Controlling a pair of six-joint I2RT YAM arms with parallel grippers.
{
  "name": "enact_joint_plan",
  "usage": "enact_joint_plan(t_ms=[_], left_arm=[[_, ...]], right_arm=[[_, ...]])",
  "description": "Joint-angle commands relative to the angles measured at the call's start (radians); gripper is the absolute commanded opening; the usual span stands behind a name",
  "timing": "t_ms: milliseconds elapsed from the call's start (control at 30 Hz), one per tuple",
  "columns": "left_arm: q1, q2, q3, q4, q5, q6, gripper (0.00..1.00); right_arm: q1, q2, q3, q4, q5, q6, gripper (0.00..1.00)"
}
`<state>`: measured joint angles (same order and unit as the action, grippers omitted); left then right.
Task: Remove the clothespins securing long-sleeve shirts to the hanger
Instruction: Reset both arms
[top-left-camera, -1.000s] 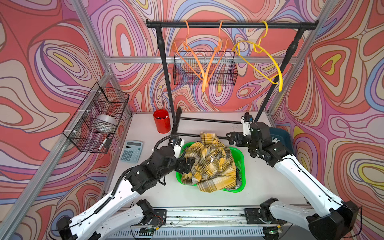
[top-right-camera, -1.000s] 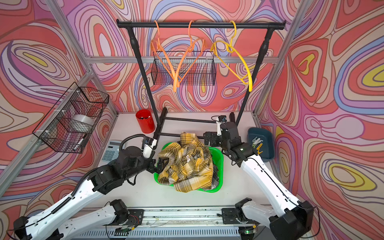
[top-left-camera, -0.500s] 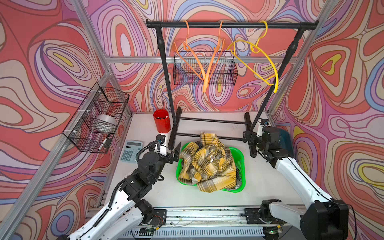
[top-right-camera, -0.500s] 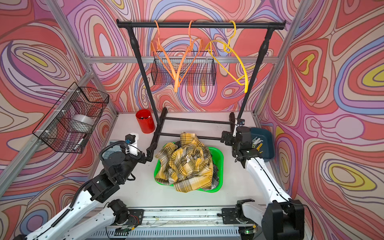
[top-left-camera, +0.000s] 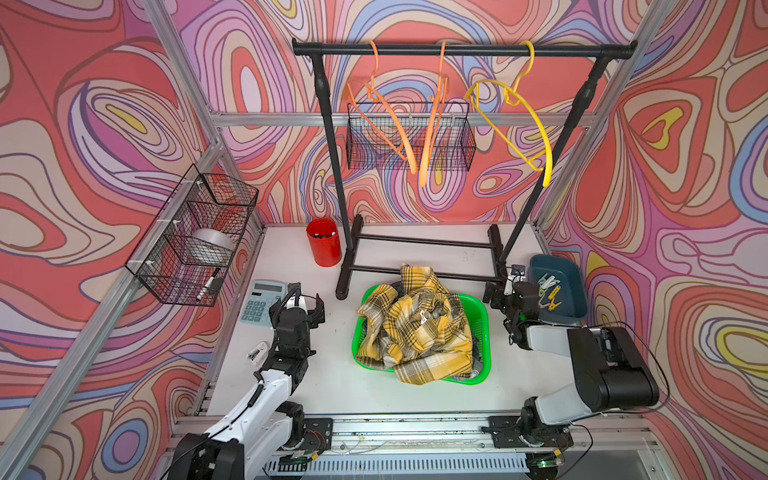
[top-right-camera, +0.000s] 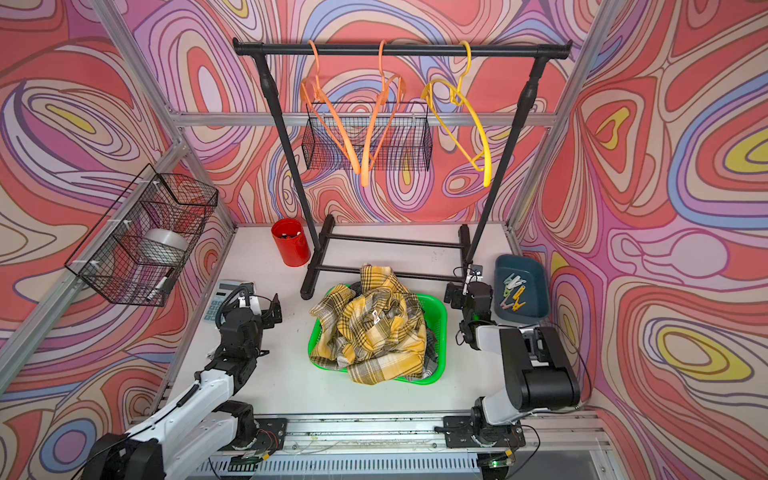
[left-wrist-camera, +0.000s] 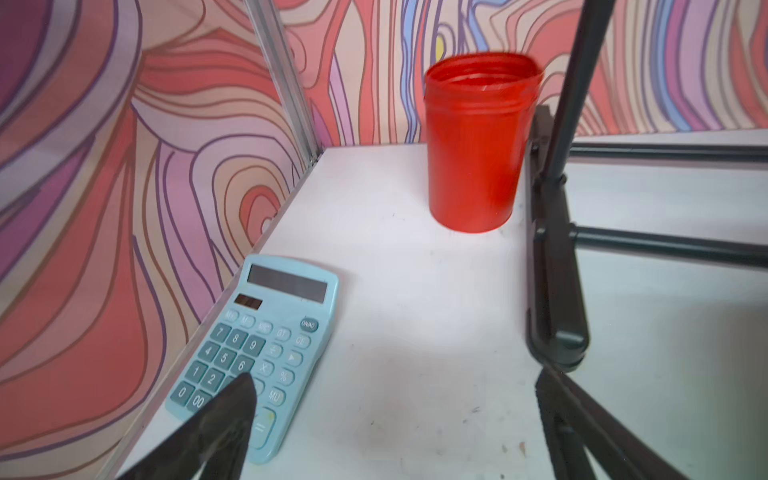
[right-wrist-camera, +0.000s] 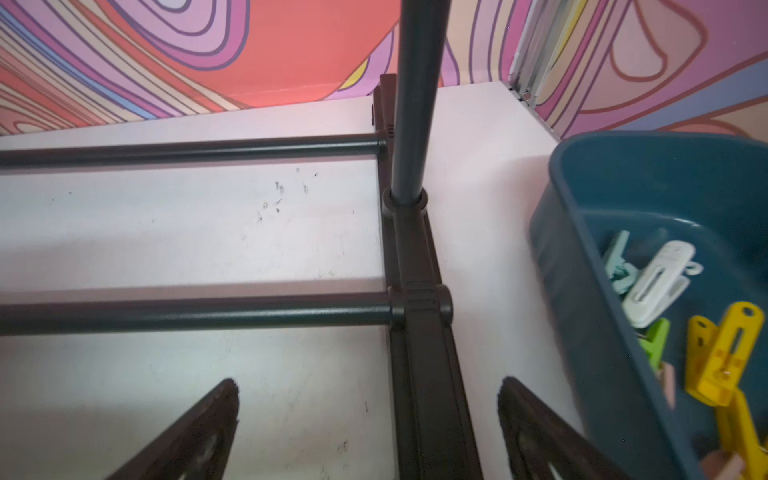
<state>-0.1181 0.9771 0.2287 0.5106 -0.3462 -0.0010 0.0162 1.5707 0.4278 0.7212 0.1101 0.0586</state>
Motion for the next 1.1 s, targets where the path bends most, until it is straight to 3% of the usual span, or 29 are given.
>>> enact_joint_plan(t_ms=[0, 100, 133, 233, 333, 433, 467, 533, 600, 633, 667, 733, 933, 1067], left_arm=[[0.06, 0.111, -0.019, 0.253, 0.114, -0.001, 1.0], [0.061, 0.262, -0.04, 0.419, 0.14, 0.028, 1.0], [0.063, 0.305, -0.036, 0.472, 0.136, 0.035, 1.0], [0.063, 0.307, 0.029, 0.339, 0.188, 0.014, 1.0], [0.066, 0.424, 0.014, 0.493, 0.224, 0.007, 1.0], [0.065, 0.599, -0.018, 0.766, 0.225, 0.017, 1.0], [0.064, 0.601, -0.01, 0.735, 0.221, 0.019, 1.0], [0.066, 0.517, 0.055, 0.48, 0.185, -0.018, 1.0], [0.062, 0.59, 0.088, 0.542, 0.106, -0.02, 1.0], [0.052, 0.566, 0.101, 0.47, 0.104, -0.02, 1.0], [0.048, 0.54, 0.118, 0.394, 0.137, -0.014, 1.0], [0.052, 0.579, 0.134, 0.437, 0.187, 0.02, 1.0], [0.051, 0.56, 0.132, 0.405, 0.173, 0.003, 1.0], [0.103, 0.56, 0.158, 0.344, 0.279, -0.024, 1.0]], right_arm=[[-0.002, 0.075, -0.047, 0.342, -0.054, -0.049, 0.98], [-0.002, 0.144, -0.062, 0.447, -0.077, -0.062, 0.98], [-0.002, 0.129, -0.041, 0.377, -0.07, -0.056, 0.98], [-0.002, 0.135, -0.014, 0.334, -0.071, -0.06, 0.98], [-0.002, 0.138, -0.012, 0.33, -0.064, -0.058, 0.98], [-0.002, 0.14, -0.008, 0.322, -0.054, -0.055, 0.98], [-0.002, 0.141, -0.003, 0.323, -0.049, -0.055, 0.98], [-0.002, 0.141, 0.01, 0.299, -0.042, -0.052, 0.98], [-0.002, 0.143, 0.028, 0.265, -0.03, -0.049, 0.98], [-0.002, 0.144, 0.033, 0.255, -0.028, -0.048, 0.99], [-0.002, 0.144, 0.033, 0.254, -0.027, -0.048, 0.98], [-0.002, 0.143, 0.027, 0.265, -0.03, -0.048, 0.98], [-0.002, 0.143, 0.031, 0.258, -0.032, -0.049, 0.98], [-0.002, 0.143, 0.028, 0.264, -0.041, -0.051, 0.98]])
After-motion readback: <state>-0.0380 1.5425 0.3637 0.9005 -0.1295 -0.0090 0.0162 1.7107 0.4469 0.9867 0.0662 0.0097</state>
